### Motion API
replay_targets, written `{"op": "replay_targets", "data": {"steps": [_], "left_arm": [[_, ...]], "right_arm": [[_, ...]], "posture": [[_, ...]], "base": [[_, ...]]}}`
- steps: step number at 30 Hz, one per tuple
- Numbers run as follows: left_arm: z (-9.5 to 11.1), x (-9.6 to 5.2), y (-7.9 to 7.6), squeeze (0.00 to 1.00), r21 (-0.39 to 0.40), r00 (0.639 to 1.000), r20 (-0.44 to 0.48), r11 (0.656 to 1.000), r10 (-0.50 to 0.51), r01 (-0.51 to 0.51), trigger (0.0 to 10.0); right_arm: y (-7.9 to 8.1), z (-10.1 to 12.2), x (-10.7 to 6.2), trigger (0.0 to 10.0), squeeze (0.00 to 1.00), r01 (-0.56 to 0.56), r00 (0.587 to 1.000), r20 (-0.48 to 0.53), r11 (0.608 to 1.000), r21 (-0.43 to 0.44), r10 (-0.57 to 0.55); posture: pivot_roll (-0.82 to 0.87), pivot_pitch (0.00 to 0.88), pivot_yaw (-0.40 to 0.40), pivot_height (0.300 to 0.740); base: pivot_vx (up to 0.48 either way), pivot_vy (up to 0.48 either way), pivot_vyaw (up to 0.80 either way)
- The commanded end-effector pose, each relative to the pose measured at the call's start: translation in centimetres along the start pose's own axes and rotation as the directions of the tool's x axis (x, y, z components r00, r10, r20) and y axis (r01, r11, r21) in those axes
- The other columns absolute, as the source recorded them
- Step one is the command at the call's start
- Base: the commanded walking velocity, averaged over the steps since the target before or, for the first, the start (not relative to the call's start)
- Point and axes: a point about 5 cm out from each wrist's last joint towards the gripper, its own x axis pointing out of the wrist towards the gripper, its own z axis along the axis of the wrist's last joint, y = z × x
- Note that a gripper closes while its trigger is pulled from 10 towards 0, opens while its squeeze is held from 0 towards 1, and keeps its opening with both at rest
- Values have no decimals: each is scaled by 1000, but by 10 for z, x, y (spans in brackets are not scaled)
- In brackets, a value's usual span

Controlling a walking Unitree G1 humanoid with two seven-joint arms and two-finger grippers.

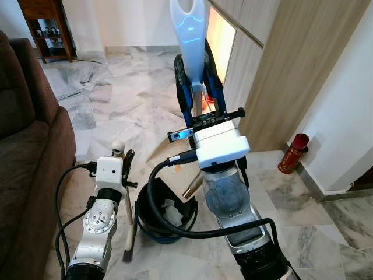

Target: Sweep floor

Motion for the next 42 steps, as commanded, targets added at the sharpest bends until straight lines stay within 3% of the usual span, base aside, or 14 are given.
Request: {"op": "replay_targets", "data": {"steps": [1,16,24,25,27,29,37,42], "left_arm": [[12,4,-2,0,31,998,64,999,-22,20,10000],[10,4,-2,0,42,998,59,999,-30,28,10000],[9,4,-3,0,39,998,50,998,-43,41,10000],[8,3,-3,0,40,998,43,998,-52,51,10000],[6,2,-2,0,40,998,36,998,-59,57,10000],[5,1,-2,0,39,998,29,997,-63,61,10000],[2,-2,1,0,48,997,13,996,-72,72,10000],[-3,-7,2,0,40,997,-8,996,-78,78,10000]], "right_arm": [[-6,19,7,10000,0,25,992,122,999,-23,-22],[-16,12,9,10000,0,95,992,95,980,-173,-79],[-51,-26,5,10000,0,146,982,-66,938,-316,-175],[-64,-41,1,10000,0,156,968,-133,926,-345,-212],[-76,-56,-6,10000,0,169,943,-212,917,-362,-257],[-91,-77,-20,10000,0,200,892,-316,908,-369,-325],[-99,-107,-45,10000,0,170,818,-462,911,-377,-344],[-100,-131,-69,10000,0,189,721,-595,927,-324,-355]], "posture": [[102,7,-48,740],[106,10,-51,740],[101,11,-54,740],[98,11,-54,740],[96,8,-56,740],[100,6,-54,740],[105,3,-52,740],[102,0,-51,740]], "base": [[0,0,0],[0,0,0],[0,0,0],[0,0,0],[0,0,0],[0,0,0],[0,0,0],[0,0,0]]}}
